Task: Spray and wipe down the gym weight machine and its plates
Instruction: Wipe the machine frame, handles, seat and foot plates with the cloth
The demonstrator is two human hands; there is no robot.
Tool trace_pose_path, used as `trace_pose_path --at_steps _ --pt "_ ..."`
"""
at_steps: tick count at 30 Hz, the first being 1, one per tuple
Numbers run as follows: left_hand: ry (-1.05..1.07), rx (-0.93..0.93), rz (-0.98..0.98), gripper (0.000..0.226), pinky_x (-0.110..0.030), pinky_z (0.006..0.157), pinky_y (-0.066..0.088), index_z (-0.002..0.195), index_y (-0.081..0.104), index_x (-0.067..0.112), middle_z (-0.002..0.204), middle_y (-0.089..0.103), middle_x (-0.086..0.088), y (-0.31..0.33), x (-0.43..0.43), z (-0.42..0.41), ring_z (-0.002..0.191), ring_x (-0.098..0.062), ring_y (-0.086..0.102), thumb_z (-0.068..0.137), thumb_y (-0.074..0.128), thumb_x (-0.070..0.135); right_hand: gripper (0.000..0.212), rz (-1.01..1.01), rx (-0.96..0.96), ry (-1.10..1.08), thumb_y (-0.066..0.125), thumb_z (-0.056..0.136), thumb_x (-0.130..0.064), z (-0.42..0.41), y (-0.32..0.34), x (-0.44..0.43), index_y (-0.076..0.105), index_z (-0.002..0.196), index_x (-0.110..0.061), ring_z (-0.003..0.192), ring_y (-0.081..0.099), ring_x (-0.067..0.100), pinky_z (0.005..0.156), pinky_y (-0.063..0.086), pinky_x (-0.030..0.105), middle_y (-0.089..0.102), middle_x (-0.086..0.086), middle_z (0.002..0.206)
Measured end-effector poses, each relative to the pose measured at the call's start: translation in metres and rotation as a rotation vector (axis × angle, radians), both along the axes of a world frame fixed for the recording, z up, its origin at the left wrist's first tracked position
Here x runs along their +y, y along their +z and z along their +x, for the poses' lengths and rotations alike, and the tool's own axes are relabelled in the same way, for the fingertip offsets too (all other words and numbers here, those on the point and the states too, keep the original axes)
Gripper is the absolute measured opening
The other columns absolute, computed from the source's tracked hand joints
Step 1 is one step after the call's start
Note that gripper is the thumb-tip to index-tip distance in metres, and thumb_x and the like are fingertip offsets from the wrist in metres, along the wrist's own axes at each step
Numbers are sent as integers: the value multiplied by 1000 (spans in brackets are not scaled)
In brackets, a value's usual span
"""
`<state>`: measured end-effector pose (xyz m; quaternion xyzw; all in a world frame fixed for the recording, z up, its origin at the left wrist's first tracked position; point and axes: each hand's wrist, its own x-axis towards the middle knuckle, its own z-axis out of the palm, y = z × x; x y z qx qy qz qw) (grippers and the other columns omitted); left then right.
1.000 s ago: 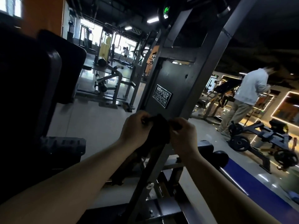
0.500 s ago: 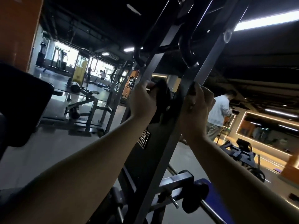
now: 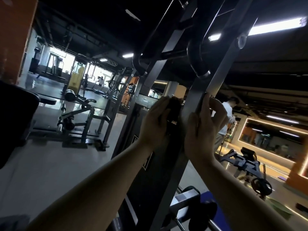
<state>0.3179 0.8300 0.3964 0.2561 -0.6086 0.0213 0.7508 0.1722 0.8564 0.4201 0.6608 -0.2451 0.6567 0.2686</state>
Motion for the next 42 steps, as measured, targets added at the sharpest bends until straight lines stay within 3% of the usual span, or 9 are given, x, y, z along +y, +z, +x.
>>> trace_pose_path --at_steps 4,10,13,18,26,31,36,39,42 --pt "159 58 200 29 -2 90 40 131 65 12 133 53 0 15 -27 47 117 -1 52 107 51 21 57 -19 -50 -16 49 99 -13 9 -5 -2 38 155 -3 133 34 34 108 33 50 40 23 145" --pt "258 -5 367 65 -43 96 53 117 67 31 118 59 -10 11 -64 58 109 -25 60 88 42 83 56 25 -67 -50 47 100 -17 10 -3 5 40 155 -5 131 39 37 110 29 41 41 23 146" --pt "226 53 335 69 -34 62 55 85 66 17 81 66 -10 10 -45 58 69 -26 66 89 43 82 57 72 -45 -64 52 100 -19 7 1 10 41 154 -7 132 39 38 111 23 33 41 21 145" --pt "91 52 368 40 -23 50 41 75 69 20 65 65 8 6 50 32 53 -3 60 93 64 56 60 202 -6 -9 60 93 -21 -5 -2 50 45 152 -18 134 36 25 107 29 32 42 10 146" --pt "-290 167 784 27 -26 69 51 76 80 34 83 77 -2 -84 161 9 74 -15 71 94 67 18 31 999 -158 496 66 96 -5 -31 -124 121 67 127 -10 108 68 17 92 56 32 72 5 116" --pt "-552 361 1129 19 -24 64 56 104 72 1 95 73 -13 -164 177 -20 84 -25 70 99 53 1 23 1534 -342 781 67 95 -17 -59 -202 149 72 113 -3 91 74 23 76 56 27 77 10 99" --pt "-694 445 1390 28 -26 61 55 85 68 9 75 73 -3 -226 192 -28 67 -14 70 102 46 12 9 1652 -335 724 71 95 -16 -77 -255 162 71 92 -7 65 63 14 62 48 23 68 5 75" --pt "-750 489 1485 33 -32 68 56 102 69 8 90 74 -7 -255 194 -30 80 -19 72 104 46 32 11 1688 -322 679 73 91 -22 -79 -278 162 70 87 -12 83 61 28 78 48 38 67 11 83" --pt "-792 437 1502 47 -37 79 55 115 73 14 108 76 -8 -273 197 -35 101 -23 72 100 52 53 14 1785 -386 679 59 101 -9 -80 -295 161 64 89 -8 71 64 18 64 52 25 64 6 78"
